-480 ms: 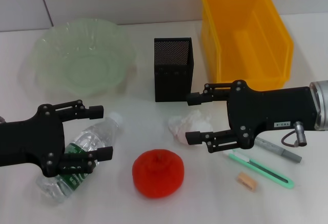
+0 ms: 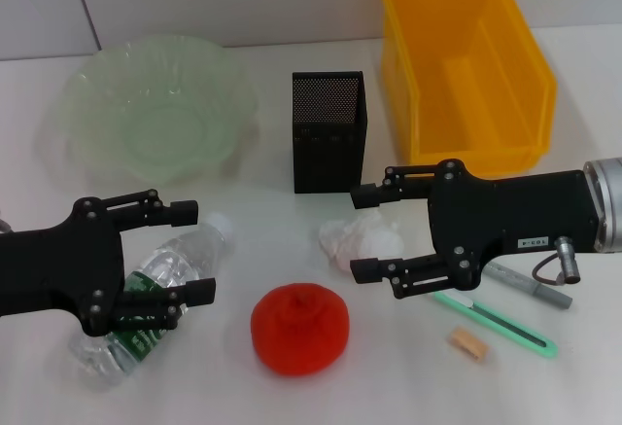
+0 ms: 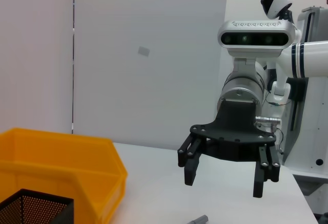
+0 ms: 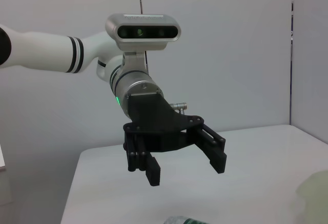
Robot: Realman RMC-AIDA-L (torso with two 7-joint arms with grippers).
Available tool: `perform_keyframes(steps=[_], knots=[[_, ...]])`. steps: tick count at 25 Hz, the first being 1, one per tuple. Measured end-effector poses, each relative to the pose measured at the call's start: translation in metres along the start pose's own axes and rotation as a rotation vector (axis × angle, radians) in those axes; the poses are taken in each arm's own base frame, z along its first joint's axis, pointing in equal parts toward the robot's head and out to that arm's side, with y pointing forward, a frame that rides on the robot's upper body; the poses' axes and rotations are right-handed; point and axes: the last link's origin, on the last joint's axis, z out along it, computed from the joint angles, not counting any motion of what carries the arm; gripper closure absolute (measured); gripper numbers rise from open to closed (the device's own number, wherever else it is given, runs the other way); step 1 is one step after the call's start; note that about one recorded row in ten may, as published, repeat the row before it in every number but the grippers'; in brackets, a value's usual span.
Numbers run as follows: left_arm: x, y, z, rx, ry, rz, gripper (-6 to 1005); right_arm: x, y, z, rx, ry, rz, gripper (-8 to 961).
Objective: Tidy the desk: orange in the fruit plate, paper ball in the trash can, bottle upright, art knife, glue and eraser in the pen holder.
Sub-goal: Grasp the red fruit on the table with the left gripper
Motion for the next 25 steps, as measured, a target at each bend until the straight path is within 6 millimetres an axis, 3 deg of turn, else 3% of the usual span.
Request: perform_keyframes(steps=[8, 18, 23, 25], knots=[[0.000, 0.000, 0.000, -0.002, -0.003, -0.006, 185, 0.003, 0.001, -0.002, 0.006, 0.004, 0.008, 193], [-0.003, 0.000, 0.005, -0.005, -0.009, -0.028, 184, 0.009, -0.001, -0.025, 0.102, -0.018, 0.029, 194], [-0.007, -0.003, 0.013, -0.003, -0.040, -0.047, 186, 0.010, -0.002, -0.032, 0.127, -0.012, 0.028, 194], [-0.010, -0.007, 0.029, -0.011, -0.086, -0.062, 188, 0.011, -0.002, -0.033, 0.128, -0.010, 0.030, 194]])
